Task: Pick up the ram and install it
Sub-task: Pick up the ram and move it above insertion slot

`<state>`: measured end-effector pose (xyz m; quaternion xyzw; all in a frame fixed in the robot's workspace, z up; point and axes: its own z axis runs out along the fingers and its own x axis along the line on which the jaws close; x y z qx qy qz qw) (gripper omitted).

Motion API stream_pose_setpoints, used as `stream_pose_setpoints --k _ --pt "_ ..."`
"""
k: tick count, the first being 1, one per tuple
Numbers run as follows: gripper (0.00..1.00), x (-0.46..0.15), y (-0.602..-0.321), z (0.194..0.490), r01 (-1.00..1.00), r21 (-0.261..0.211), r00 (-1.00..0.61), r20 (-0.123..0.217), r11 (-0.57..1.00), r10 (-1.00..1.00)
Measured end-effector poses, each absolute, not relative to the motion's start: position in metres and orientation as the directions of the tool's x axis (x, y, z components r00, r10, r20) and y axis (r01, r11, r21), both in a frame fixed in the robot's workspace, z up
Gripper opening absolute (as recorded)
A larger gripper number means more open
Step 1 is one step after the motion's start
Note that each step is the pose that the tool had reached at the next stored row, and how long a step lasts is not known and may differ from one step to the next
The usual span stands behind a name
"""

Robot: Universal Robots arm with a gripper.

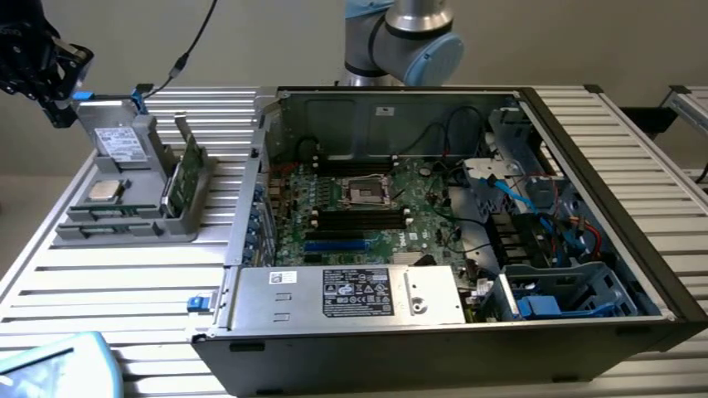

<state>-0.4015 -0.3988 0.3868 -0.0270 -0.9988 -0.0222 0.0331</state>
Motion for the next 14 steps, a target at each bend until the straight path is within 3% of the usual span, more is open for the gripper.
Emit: stream_pose_setpoints --k 14 --pt "0.11 -0.4014 -0.3988 0.3868 0.020 0.043 -0.998 0.067 0.999 0.017"
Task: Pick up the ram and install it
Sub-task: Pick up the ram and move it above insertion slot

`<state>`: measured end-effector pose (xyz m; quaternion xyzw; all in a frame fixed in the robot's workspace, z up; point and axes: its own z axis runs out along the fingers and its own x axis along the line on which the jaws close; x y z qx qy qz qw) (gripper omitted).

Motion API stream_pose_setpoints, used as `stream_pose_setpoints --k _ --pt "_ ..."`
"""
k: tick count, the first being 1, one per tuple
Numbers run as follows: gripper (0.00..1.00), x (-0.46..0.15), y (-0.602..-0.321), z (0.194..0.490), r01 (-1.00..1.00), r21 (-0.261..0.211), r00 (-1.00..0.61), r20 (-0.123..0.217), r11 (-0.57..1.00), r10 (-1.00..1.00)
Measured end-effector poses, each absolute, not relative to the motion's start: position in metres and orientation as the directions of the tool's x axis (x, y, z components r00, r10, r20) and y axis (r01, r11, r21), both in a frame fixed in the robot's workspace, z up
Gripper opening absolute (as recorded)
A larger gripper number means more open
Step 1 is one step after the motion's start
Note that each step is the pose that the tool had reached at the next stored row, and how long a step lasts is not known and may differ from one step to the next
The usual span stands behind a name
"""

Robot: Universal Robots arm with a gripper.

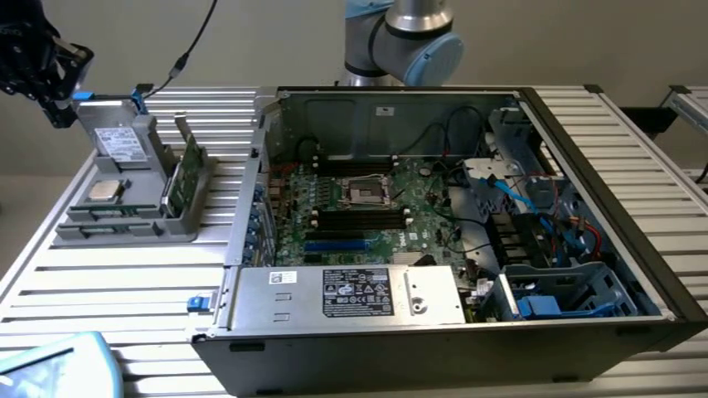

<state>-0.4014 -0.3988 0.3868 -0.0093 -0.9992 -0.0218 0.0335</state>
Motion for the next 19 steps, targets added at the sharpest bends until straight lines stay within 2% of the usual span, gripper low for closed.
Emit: stream_pose_setpoints --k 19 --pt "0.11 -0.4014 -0.3988 0.3868 -0.318 0.043 -0.945 0.067 0.947 -0.321"
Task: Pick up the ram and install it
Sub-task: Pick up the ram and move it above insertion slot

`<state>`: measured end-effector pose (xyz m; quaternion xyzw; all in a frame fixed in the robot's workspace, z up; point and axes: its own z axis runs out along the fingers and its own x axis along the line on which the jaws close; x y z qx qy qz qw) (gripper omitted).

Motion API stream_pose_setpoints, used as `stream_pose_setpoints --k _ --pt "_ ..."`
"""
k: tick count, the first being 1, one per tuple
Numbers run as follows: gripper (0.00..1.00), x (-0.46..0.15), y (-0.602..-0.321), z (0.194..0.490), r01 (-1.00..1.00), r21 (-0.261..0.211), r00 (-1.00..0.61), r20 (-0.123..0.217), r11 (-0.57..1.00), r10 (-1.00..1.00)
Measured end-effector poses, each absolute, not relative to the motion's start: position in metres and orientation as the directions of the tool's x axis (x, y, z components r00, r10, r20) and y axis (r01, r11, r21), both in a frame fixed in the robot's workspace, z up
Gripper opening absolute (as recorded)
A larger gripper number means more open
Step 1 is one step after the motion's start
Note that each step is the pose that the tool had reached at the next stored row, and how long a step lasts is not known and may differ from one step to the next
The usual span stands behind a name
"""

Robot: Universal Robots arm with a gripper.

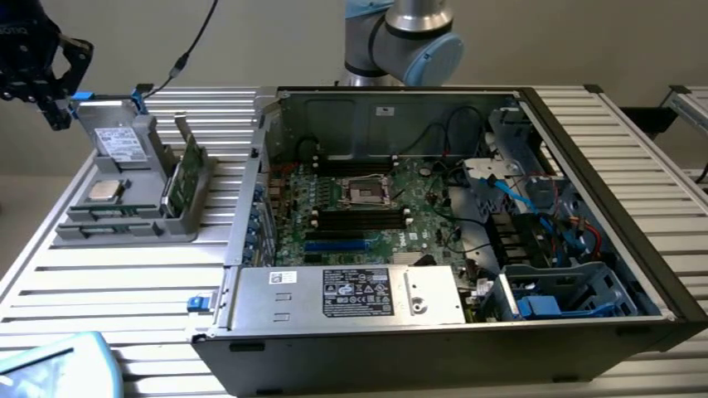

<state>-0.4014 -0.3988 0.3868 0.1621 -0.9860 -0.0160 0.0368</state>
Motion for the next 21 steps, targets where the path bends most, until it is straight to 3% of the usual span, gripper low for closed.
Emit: stream_pose_setpoints --k 21 --pt "0.11 -0.4014 -0.3988 0.3858 -0.648 0.065 -0.757 0.056 0.759 -0.651"
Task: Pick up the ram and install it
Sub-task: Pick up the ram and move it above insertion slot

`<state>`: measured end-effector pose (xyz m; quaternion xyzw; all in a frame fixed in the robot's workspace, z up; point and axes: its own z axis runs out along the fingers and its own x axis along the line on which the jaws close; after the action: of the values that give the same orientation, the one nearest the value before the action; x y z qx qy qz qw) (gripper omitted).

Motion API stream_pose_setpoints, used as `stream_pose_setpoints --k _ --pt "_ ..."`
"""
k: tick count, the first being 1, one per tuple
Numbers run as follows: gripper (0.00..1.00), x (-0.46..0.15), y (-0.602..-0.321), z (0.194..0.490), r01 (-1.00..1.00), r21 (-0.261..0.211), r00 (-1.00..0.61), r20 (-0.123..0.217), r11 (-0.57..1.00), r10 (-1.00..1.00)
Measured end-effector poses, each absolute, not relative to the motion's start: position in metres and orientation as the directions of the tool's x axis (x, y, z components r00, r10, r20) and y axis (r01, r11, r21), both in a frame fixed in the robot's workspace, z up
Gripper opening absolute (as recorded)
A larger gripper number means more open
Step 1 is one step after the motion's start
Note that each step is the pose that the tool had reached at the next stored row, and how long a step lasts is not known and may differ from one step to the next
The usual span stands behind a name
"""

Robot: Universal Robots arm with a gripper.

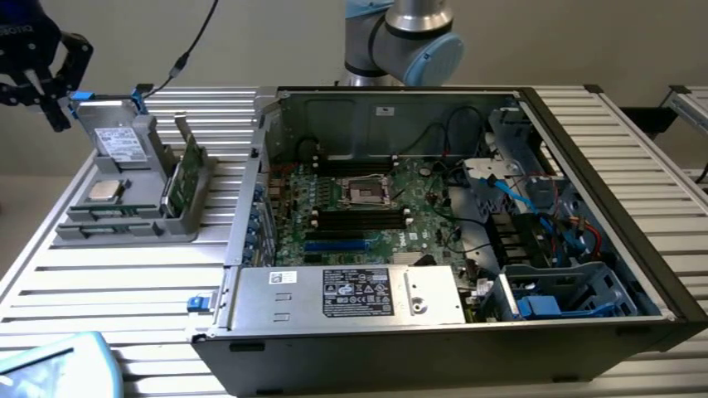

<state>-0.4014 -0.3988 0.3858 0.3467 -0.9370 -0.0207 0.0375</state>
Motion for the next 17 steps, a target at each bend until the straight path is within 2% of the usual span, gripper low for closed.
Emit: stream_pose_setpoints --k 17 --pt "0.11 -0.4014 -0.3988 0.3852 -0.848 0.066 -0.523 0.055 0.526 -0.850"
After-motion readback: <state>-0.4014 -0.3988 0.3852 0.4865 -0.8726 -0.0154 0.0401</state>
